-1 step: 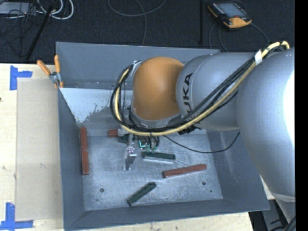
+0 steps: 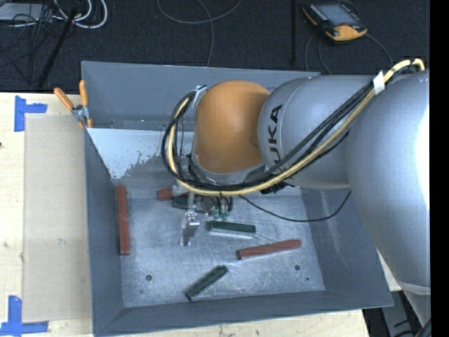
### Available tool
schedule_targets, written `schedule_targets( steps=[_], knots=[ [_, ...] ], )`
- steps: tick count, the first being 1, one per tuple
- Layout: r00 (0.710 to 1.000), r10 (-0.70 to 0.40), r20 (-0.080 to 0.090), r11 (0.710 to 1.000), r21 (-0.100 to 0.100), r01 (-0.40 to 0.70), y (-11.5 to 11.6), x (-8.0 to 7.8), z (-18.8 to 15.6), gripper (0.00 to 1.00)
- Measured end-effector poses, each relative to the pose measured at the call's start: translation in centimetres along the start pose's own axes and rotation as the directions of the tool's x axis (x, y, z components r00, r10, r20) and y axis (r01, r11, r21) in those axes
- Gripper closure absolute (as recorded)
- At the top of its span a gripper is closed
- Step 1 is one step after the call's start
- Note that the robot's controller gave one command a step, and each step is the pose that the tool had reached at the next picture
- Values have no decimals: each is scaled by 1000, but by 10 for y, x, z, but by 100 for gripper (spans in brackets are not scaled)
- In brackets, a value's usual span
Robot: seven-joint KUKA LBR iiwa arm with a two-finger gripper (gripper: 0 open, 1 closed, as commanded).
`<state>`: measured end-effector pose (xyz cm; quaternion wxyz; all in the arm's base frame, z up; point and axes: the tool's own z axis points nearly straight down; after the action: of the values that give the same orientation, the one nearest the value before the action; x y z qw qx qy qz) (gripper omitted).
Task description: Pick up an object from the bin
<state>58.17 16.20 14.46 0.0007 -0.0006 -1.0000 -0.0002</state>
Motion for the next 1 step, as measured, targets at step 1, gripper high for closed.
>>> schedule_targets(
  steps=[1],
  knots=[
    [1000, 12, 3, 1000, -2, -12, -39, -26, 11, 0]
  ],
)
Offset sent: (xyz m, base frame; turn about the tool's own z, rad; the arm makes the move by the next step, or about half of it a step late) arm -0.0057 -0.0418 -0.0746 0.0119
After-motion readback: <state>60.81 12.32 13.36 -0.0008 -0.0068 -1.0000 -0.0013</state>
